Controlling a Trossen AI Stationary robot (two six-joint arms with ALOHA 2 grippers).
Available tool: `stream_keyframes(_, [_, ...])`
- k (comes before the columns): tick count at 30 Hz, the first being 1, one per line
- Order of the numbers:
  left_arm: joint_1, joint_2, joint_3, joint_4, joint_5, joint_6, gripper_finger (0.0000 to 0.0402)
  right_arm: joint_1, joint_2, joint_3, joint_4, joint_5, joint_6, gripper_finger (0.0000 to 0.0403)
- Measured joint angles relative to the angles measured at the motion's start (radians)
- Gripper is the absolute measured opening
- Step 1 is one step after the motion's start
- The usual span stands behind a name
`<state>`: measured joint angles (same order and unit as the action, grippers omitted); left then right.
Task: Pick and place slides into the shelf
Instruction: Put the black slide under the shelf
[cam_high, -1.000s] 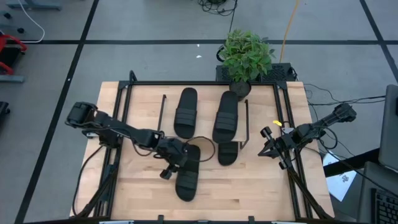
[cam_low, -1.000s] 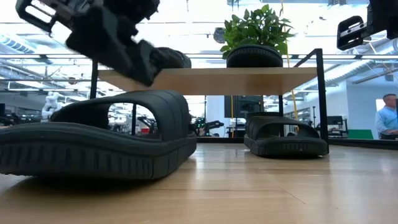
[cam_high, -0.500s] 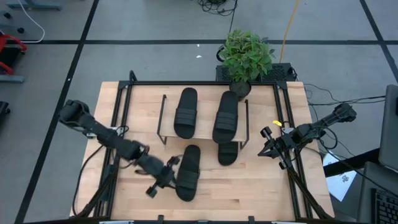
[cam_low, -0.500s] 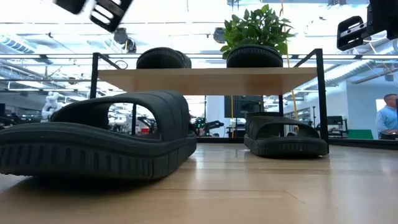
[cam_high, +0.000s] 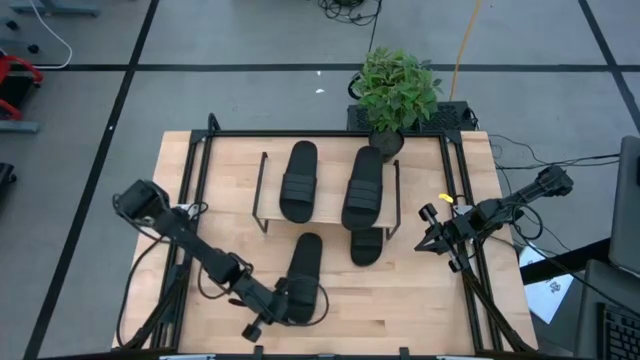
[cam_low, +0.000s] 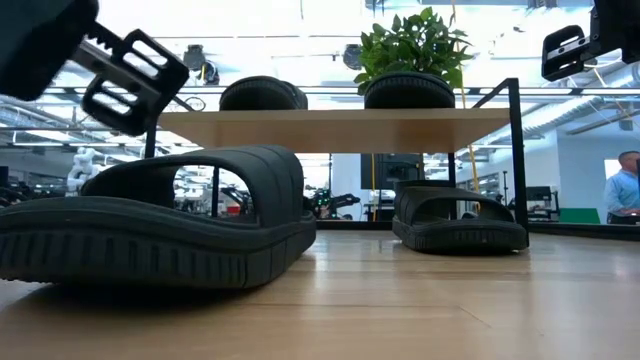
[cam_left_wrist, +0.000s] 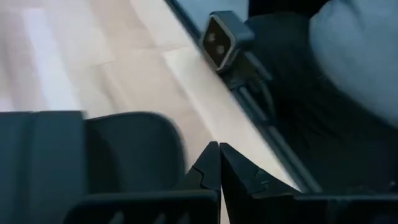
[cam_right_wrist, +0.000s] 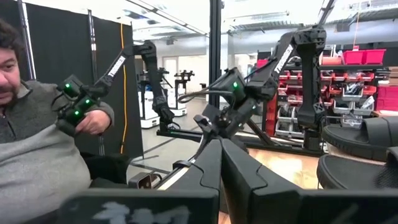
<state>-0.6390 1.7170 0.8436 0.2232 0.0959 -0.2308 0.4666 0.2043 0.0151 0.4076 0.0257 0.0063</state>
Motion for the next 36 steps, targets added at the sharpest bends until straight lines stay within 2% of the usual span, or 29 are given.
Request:
stream_keyframes(5, [-0.005, 0.057, 0.000, 0.125, 0.105, -0.053, 0.0000, 0.000, 0.000, 0.000, 0.000, 0.000, 0.000, 0.0000])
stream_keyframes(8, [-0.005, 0.084, 0.001, 0.165, 0.107, -0.060, 0.0000, 0.000, 0.000, 0.000, 0.000, 0.000, -0.003, 0.0000])
stream_keyframes(14, [0.000, 0.124, 0.002, 0.176, -0.002, -0.057, 0.0000, 0.000, 0.000, 0.000, 0.000, 0.000, -0.018, 0.0000])
stream_keyframes(20, [-0.052, 0.130, 0.001, 0.120, -0.299, -0.011, 0.0000, 0.000, 0.000, 0.000, 0.000, 0.000, -0.018, 0.0000])
stream_keyframes(25, [-0.045, 0.129, 0.002, 0.047, -0.446, -0.010, 0.0000, 0.000, 0.000, 0.000, 0.000, 0.000, -0.018, 0.0000])
stream_keyframes(36, [0.040, 0.129, 0.002, 0.040, -0.468, 0.083, 0.0000, 0.000, 0.000, 0.000, 0.000, 0.000, -0.018, 0.0000])
